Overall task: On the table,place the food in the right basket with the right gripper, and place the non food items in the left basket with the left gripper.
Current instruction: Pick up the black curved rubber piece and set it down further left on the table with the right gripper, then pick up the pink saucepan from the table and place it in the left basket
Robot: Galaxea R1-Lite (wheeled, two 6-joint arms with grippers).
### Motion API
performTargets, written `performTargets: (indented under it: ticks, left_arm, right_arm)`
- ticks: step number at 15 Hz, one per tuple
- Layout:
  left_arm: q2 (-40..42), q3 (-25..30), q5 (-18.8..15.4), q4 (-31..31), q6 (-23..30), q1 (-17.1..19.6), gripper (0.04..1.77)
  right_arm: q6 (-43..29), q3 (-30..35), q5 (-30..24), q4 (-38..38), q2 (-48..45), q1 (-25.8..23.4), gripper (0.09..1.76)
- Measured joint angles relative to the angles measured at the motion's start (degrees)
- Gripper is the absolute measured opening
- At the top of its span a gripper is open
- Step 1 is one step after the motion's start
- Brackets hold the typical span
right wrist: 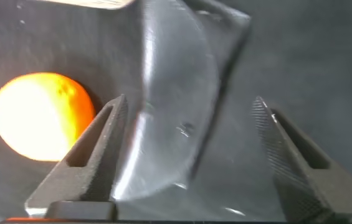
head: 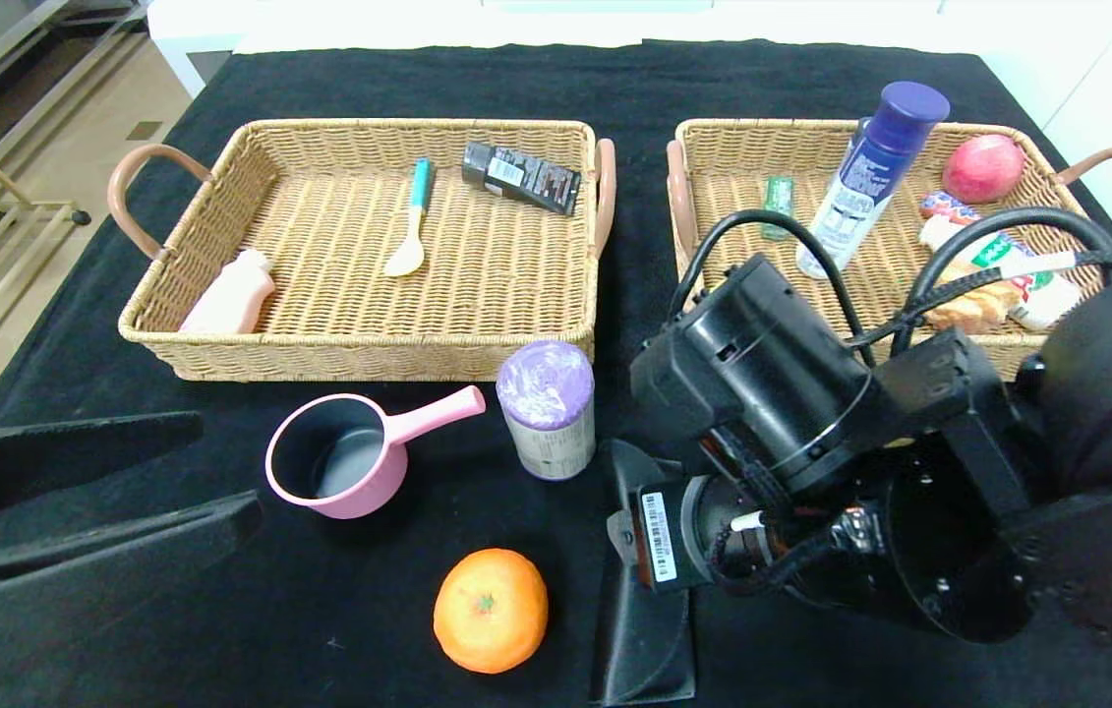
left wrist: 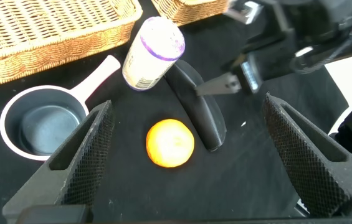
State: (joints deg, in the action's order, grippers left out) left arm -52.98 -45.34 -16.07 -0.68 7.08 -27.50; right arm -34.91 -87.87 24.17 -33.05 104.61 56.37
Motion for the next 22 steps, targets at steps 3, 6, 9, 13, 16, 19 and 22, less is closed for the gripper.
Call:
performTargets:
  ticks: [3,6,9,13,16,19,22]
  left_arm:
    - [-0.2,-0.1,0.5,0.4,0.1,0.0,1.72]
    - [-1.1,-0.4,1.9,0.0,0.0,0.0,1.72]
    - [-1.5,-0.5,2.2,-0.1,0.0,0.0,1.72]
    - [-1.4,-0.8,4.6,-0.1,-1.3,0.0,1.72]
    - [-1.9,-1.4,6.0,0.1,-1.3,0.0,1.72]
    - [-2.7,-2.2,7.7,0.8,-1.0,0.0,1.72]
    - [-4.0,-2.7,10.3,1.2,-1.4,-0.2,1.72]
  right_arm:
    - [4.2,4.2,2.1,2.6,-5.0,0.2,1.55]
    - [12.2,14.7,1.6,16.9,-11.6,-0.4,1.60]
    - [22.0,30.6,-4.1,35.1,-19.2,-2.8,1.64]
    - [27.7,44.3,-21.1,43.5,-31.3,-7.3,1.67]
    - [32.5,48.3,-38.4,47.7,-36.3,-17.2,1.68]
    - [36.0,50.4,-52.1,53.2,-37.3,-25.8,1.69]
    - [39.2,53.0,-56.5,57.0,-36.0,-28.4,1.69]
